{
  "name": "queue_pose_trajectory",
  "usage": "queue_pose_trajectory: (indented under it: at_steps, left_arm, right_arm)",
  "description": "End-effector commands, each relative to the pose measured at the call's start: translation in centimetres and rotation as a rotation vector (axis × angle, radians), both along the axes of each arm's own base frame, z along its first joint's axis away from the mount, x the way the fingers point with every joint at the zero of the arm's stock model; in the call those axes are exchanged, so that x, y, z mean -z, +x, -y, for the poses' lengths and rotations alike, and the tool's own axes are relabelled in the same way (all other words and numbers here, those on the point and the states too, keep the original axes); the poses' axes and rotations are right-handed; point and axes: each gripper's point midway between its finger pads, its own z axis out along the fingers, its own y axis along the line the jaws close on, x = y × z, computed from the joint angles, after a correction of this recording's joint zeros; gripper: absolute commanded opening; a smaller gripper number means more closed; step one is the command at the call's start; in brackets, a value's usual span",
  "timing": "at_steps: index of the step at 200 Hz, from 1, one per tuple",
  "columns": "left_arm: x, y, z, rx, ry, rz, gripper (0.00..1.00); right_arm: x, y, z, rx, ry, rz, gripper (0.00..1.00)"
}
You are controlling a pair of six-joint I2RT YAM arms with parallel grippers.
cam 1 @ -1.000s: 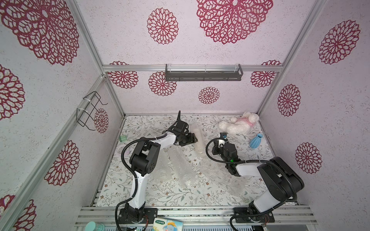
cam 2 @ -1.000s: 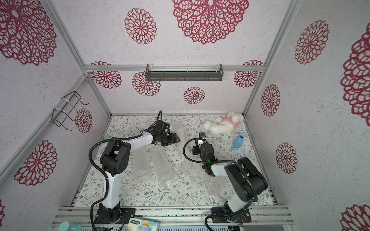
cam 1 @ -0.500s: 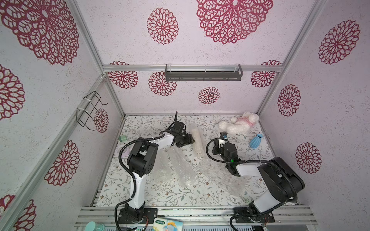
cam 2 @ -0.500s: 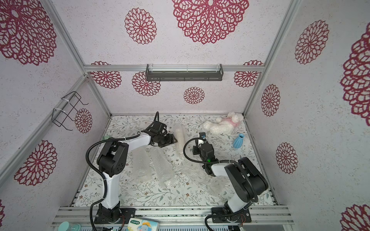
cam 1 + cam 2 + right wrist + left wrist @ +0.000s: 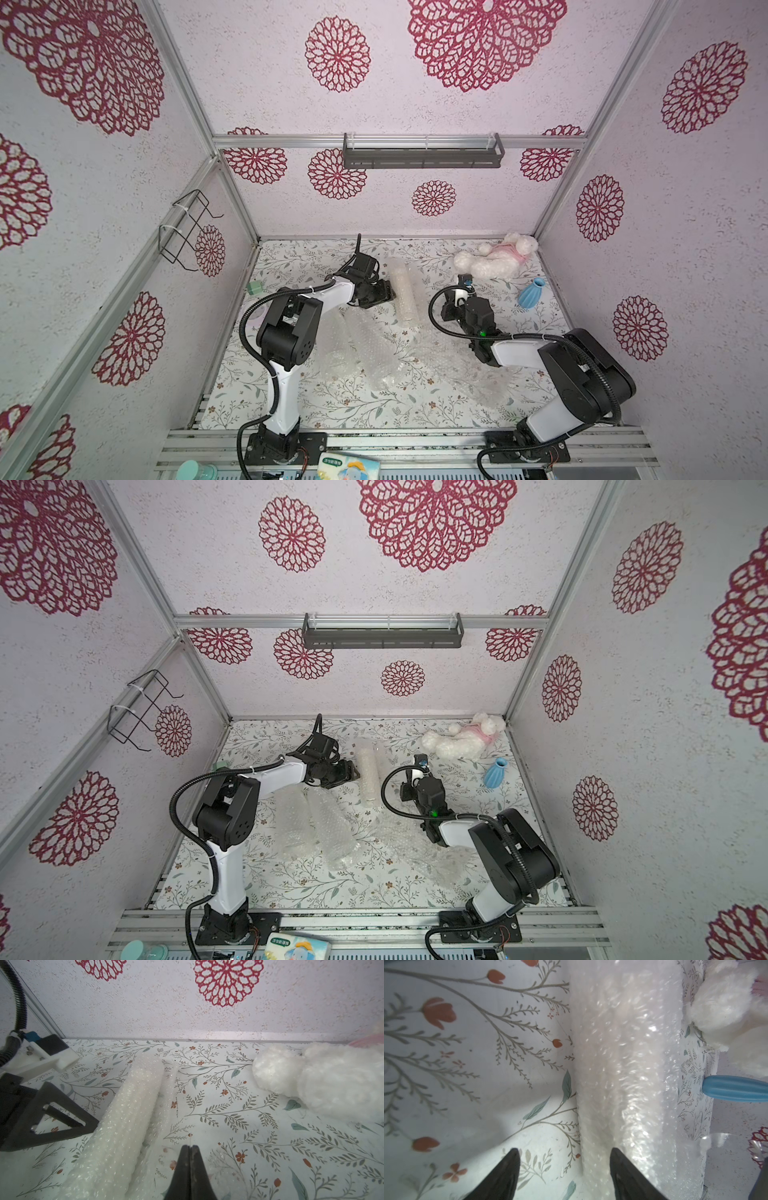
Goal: Unwrap the vase from the bubble wrap
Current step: Unwrap the bubble wrap at the center of the board.
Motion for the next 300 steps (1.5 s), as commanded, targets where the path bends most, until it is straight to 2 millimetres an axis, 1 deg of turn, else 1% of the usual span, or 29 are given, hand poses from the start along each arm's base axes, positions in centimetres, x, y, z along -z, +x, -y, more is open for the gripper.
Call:
queue_pose_trajectory:
  at_steps: [1, 16, 17, 18, 20, 32, 38, 39, 40, 43, 68, 83, 94, 116, 140, 155, 173, 205, 262, 300]
  left_arm:
    - [-4.0, 1.1, -0.4, -0.035, -0.024, 0.083, 0.71]
    - [-5.2, 1.7, 0.0, -0.031, -0.038, 0.110, 0.72]
    - [-6.3, 1.8, 0.0, -0.031, -0.046, 0.128, 0.72]
    - [-6.8, 1.9, 0.0, -0.031, -0.050, 0.139, 0.72]
    - [-7.4, 2.0, 0.1, -0.030, -0.055, 0.150, 0.72]
    - [-8.5, 2.5, 0.8, -0.016, -0.063, 0.167, 0.73]
    - [-9.5, 2.6, 1.2, -0.005, -0.062, 0.176, 0.73]
    - [-8.6, 2.7, 1.3, -0.002, -0.052, 0.160, 0.73]
    - [-8.2, 2.7, 1.3, -0.001, -0.047, 0.153, 0.73]
    - [-7.9, 2.8, 1.5, 0.005, -0.038, 0.146, 0.73]
    - [-7.5, 3.4, 3.4, 0.058, 0.068, 0.138, 0.74]
    - [-6.3, 3.5, 4.3, 0.083, 0.133, 0.111, 0.74]
    - [-5.7, 3.6, 4.6, 0.089, 0.176, 0.103, 0.74]
    - [-4.4, 4.1, 4.7, 0.092, 0.253, 0.104, 0.74]
    - [-3.4, 4.1, 5.1, 0.113, 0.317, 0.096, 0.74]
    - [-3.2, 4.1, 5.1, 0.118, 0.360, 0.101, 0.74]
    - [-2.6, 3.7, 4.6, 0.127, 0.427, 0.095, 0.74]
    - [-1.6, 2.9, 2.9, 0.121, 0.507, 0.069, 0.74]
    - [-1.5, 1.7, -0.1, 0.101, 0.594, 0.047, 0.74]
    - [-1.5, 0.9, -2.6, 0.065, 0.597, 0.011, 0.74]
  right_arm:
    - [-2.4, 0.2, -0.1, -0.014, 0.006, 0.050, 0.00]
    - [-2.6, 0.1, -0.2, -0.021, 0.003, 0.050, 0.00]
    - [-2.7, 0.1, -0.2, -0.021, 0.003, 0.051, 0.00]
    - [-2.7, 0.1, -0.2, -0.022, 0.002, 0.049, 0.00]
    - [-2.7, 0.1, -0.2, -0.023, 0.000, 0.047, 0.00]
    - [-2.8, 0.2, -0.3, -0.025, -0.002, 0.038, 0.00]
    - [-2.9, 0.2, -0.4, -0.027, 0.003, 0.036, 0.00]
    - [-2.8, 0.2, -0.4, -0.026, 0.003, 0.035, 0.00]
    - [-2.8, 0.2, -0.4, -0.026, 0.003, 0.035, 0.00]
    - [-2.8, 0.2, -0.4, -0.028, 0.003, 0.033, 0.00]
    - [-2.8, 0.1, -0.1, -0.015, 0.007, 0.015, 0.00]
    - [-3.0, -0.1, 0.0, -0.010, 0.016, 0.013, 0.00]
    - [-3.2, -0.2, 0.1, -0.003, 0.024, 0.014, 0.00]
    - [-3.4, -0.2, 0.2, -0.001, 0.035, 0.016, 0.00]
    - [-3.8, -0.3, 0.1, -0.007, 0.057, 0.023, 0.00]
    - [-3.9, -0.3, 0.0, -0.007, 0.064, 0.027, 0.00]
    - [-3.8, -0.3, 0.0, -0.008, 0.070, 0.026, 0.00]
    - [-4.1, -0.4, 0.1, -0.007, 0.075, 0.034, 0.00]
    - [-4.6, -0.4, 0.2, -0.002, 0.072, 0.046, 0.00]
    - [-4.8, -0.6, 0.4, 0.003, 0.061, 0.054, 0.00]
